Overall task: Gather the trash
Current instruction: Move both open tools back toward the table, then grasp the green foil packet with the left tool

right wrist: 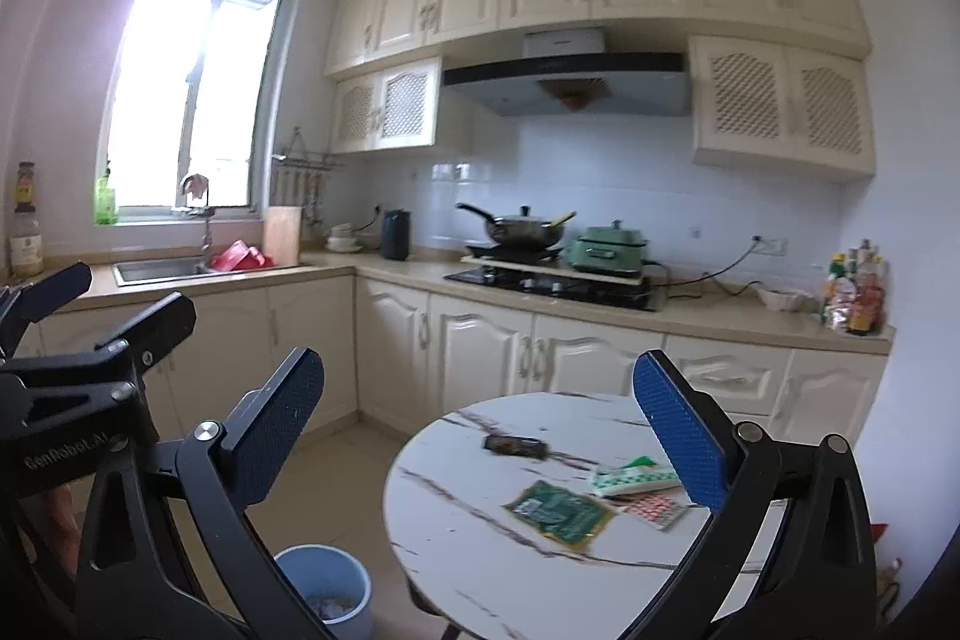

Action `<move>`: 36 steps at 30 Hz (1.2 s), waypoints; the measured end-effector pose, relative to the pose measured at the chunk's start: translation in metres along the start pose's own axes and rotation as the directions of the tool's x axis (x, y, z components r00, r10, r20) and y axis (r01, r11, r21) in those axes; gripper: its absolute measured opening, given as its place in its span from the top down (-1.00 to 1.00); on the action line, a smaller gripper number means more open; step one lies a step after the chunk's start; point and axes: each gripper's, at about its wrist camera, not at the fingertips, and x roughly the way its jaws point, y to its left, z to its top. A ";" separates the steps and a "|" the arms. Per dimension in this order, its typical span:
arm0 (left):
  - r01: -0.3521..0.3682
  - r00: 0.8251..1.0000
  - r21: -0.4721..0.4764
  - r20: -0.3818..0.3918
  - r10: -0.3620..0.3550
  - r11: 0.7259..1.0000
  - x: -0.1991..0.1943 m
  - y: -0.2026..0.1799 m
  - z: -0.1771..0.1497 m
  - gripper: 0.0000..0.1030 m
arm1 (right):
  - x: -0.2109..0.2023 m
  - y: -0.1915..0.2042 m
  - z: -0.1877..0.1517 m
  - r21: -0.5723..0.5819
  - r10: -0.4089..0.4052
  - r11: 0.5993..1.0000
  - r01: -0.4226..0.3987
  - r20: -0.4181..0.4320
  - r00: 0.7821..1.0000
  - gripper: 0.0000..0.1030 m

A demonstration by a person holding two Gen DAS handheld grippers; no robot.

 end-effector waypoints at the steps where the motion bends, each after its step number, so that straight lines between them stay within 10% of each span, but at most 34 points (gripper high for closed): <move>1: 0.011 1.000 -0.002 0.001 -0.011 1.000 0.006 0.003 0.001 -0.99 | -0.002 -0.005 0.000 0.002 -0.011 1.000 0.011 0.001 1.000 -1.00; 18: 0.195 0.950 0.057 -0.259 -0.174 0.979 0.131 -0.020 0.012 -0.99 | 0.025 -0.133 -0.062 0.123 -0.215 0.963 0.241 -0.193 0.958 -1.00; 26: 0.262 0.854 0.048 -0.477 -0.209 0.964 0.229 -0.042 -0.002 -0.99 | 0.081 -0.182 -0.118 0.144 -0.224 0.943 0.299 -0.387 0.895 -1.00; 36: 0.404 0.676 0.025 -0.682 -0.280 0.915 0.356 -0.110 -0.013 -0.99 | 0.142 -0.221 -0.177 0.159 -0.178 0.936 0.313 -0.555 0.813 -1.00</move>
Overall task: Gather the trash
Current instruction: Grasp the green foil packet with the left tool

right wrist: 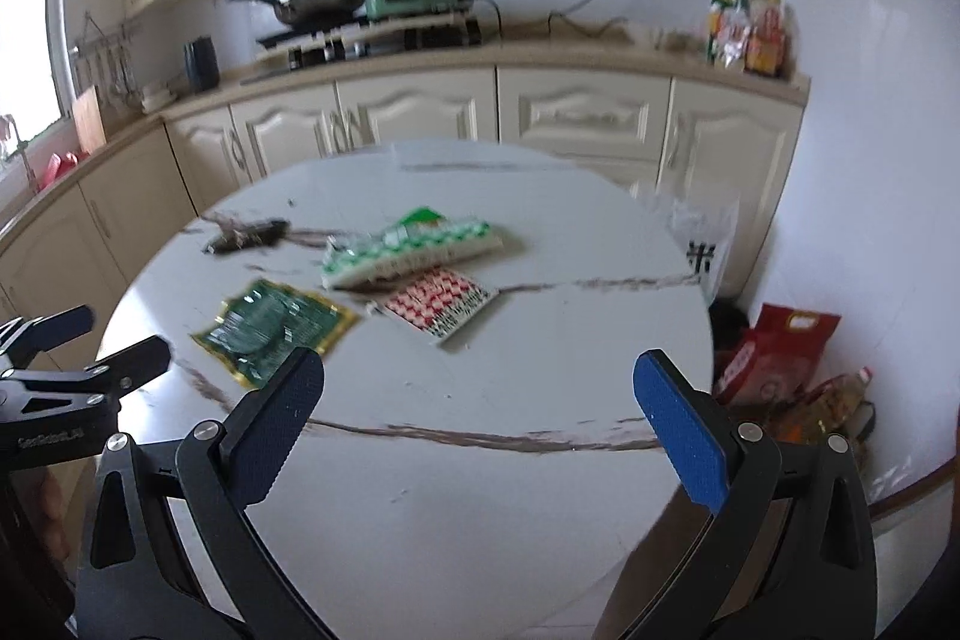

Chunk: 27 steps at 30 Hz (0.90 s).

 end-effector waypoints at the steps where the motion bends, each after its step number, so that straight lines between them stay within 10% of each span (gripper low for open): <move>1: -0.003 1.000 0.009 -0.009 0.003 1.000 0.009 -0.001 0.006 -0.99 | 0.007 -0.002 0.000 0.001 0.000 1.000 0.000 -0.013 1.000 -1.00; 19: 0.077 0.989 0.081 -0.132 -0.066 0.994 0.092 0.016 0.048 -0.98 | 0.056 -0.011 0.009 0.011 0.027 1.000 -0.026 -0.077 0.997 -1.00; 27: 0.097 0.990 0.112 -0.112 -0.084 0.989 0.093 0.003 0.042 -0.58 | 0.060 -0.011 0.006 0.022 0.044 0.999 -0.043 -0.090 0.995 -1.00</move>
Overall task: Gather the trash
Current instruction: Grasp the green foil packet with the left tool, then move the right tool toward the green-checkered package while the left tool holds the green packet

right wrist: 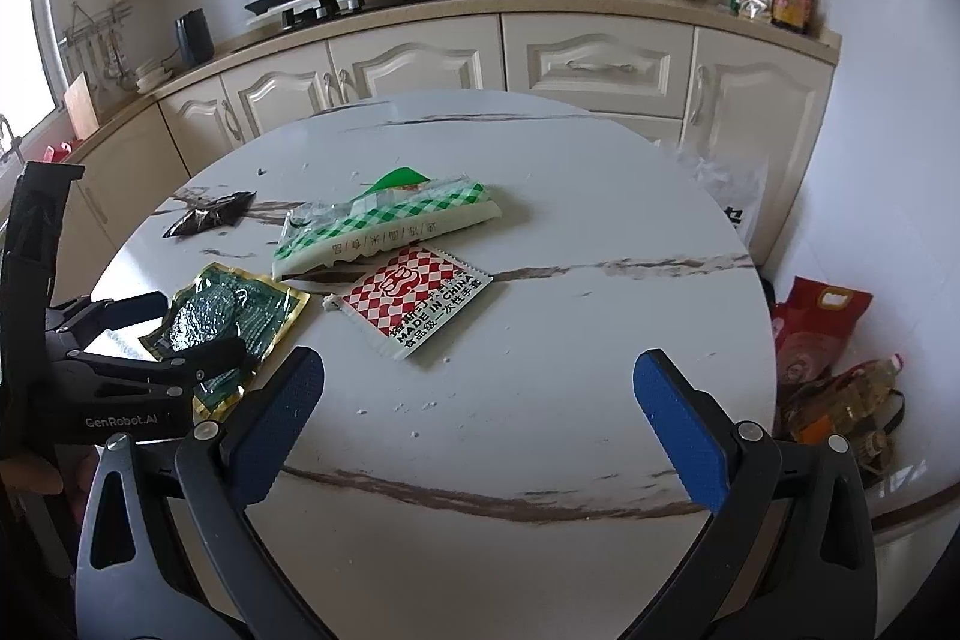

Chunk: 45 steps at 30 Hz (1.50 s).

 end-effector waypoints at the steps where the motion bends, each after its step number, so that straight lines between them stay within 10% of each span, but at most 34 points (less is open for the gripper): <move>1: -0.004 1.000 -0.008 0.003 0.004 1.000 -0.001 0.001 0.000 -0.54 | 0.000 0.000 0.000 0.002 -0.001 1.000 0.001 -0.001 1.000 -1.00; 10: -0.003 1.000 0.003 0.010 0.003 1.000 -0.004 0.004 -0.003 -0.36 | 0.000 0.003 -0.001 0.007 0.008 1.000 -0.008 -0.006 1.000 -1.00; 12: 0.030 0.999 0.008 0.023 -0.030 1.000 -0.008 0.006 -0.004 -0.02 | 0.000 0.004 -0.001 0.002 0.009 1.000 -0.009 -0.009 1.000 -1.00; 34: 0.044 0.993 -0.061 0.112 -0.037 0.997 -0.056 0.023 -0.015 0.01 | 0.026 0.021 0.020 -0.033 0.034 0.999 -0.035 -0.046 0.998 -1.00; 45: -0.042 0.986 -0.109 0.157 0.059 0.993 -0.077 0.054 -0.025 0.01 | 0.079 0.045 0.067 0.167 0.047 0.986 -0.027 -0.116 0.992 -1.00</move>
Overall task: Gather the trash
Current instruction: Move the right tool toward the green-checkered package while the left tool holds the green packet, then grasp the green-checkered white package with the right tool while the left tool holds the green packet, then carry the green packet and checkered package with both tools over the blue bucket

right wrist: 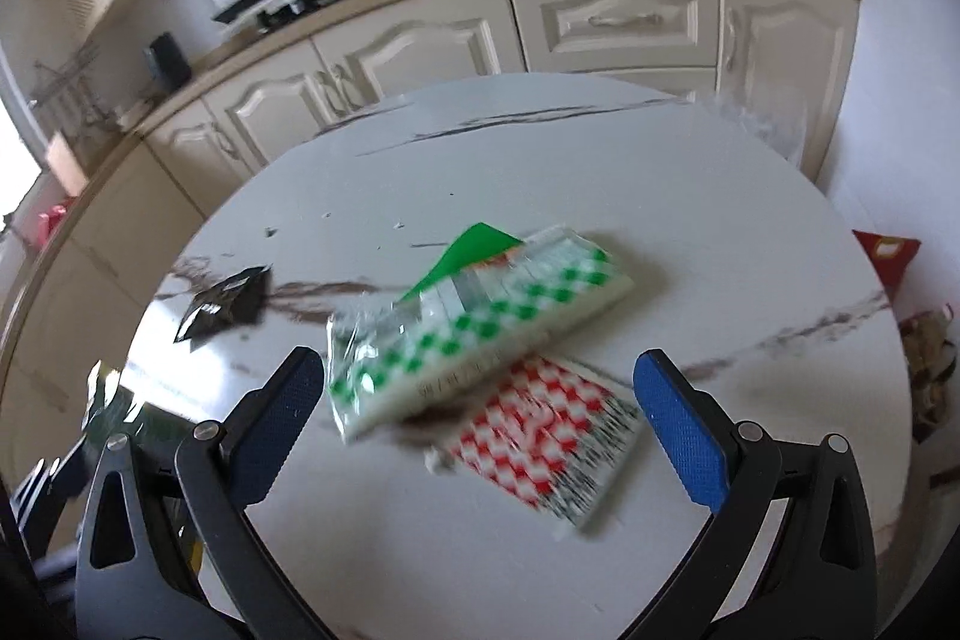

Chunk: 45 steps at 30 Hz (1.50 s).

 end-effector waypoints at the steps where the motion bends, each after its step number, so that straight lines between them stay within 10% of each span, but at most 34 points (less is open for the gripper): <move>1: -0.001 1.000 -0.001 0.001 0.001 1.000 -0.001 0.002 0.000 0.00 | 0.007 0.003 0.001 0.006 -0.011 1.000 0.011 -0.008 1.000 -1.00; 12: -0.007 1.000 -0.049 -0.008 0.006 0.999 0.005 0.022 -0.007 0.00 | 0.053 0.031 0.013 -0.075 -0.094 0.993 0.090 -0.050 0.994 -0.94; 16: -0.008 1.000 -0.063 -0.010 0.008 0.998 0.005 0.028 -0.006 0.00 | 0.049 0.038 0.015 -0.116 -0.034 0.993 0.029 -0.043 0.998 -0.24; 26: -0.005 1.000 -0.095 -0.014 0.004 0.995 -0.007 0.049 -0.012 0.00 | 0.023 0.044 0.006 -0.182 0.073 0.980 -0.081 -0.047 0.996 0.55; 45: 0.009 1.000 -0.135 0.019 -0.007 0.991 -0.081 0.068 -0.045 0.00 | -0.080 0.092 -0.060 -0.378 0.154 0.916 -0.134 0.021 0.988 0.73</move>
